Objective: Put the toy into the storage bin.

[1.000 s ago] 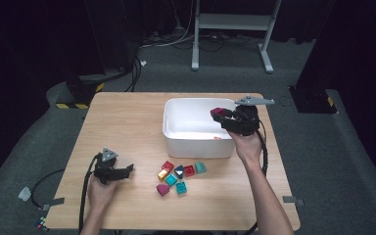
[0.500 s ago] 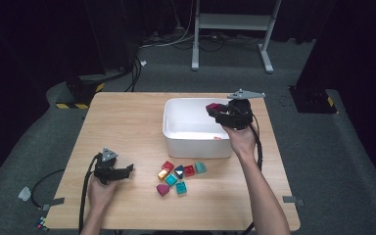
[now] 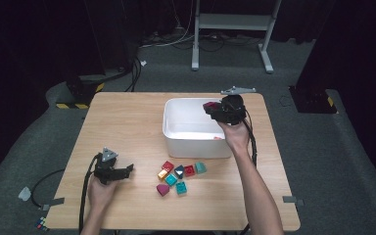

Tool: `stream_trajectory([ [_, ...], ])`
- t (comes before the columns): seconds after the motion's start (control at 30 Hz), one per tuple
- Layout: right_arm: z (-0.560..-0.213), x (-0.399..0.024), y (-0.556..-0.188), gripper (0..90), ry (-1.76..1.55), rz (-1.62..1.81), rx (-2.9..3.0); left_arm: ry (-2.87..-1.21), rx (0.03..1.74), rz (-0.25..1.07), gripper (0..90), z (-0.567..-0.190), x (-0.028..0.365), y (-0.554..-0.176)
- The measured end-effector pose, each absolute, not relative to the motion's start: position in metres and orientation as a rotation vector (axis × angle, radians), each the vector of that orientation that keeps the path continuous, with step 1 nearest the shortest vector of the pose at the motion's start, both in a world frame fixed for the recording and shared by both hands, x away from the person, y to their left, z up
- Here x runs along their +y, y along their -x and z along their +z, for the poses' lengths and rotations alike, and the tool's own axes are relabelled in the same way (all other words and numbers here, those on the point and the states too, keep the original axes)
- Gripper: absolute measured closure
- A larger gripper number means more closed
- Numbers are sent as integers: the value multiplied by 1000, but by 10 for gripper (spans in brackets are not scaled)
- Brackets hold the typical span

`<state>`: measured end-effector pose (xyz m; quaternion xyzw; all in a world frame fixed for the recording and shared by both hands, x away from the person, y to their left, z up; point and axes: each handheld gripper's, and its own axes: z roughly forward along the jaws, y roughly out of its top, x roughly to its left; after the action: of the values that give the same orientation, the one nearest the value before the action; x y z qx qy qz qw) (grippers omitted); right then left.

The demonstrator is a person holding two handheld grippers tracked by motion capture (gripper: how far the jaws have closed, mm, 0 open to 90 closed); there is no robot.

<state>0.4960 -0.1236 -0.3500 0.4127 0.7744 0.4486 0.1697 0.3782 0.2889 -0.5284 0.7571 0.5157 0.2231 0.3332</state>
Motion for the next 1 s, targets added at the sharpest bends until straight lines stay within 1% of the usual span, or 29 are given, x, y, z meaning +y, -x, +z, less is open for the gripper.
stream_trajectory([
  [0.3,-358,-113,-505,588,-1177,1209,2232,-1977,1347,583,160,-528,289,-378],
  [0.77,-366,-109,-510,585,-1197,1201,2243,-1977,1347,583,161,-528,289,-378],
  [0.9,-367,-109,-510,577,-1198,1196,2258,-1977,1347,583,161,-528,289,-378],
  [0.93,-367,-110,-509,553,-1197,1208,2263,-1977,1347,583,161,-528,289,-378],
  [1.0,-367,-109,-509,544,-1191,1208,2267,-1976,1347,583,161,-528,289,-378],
])
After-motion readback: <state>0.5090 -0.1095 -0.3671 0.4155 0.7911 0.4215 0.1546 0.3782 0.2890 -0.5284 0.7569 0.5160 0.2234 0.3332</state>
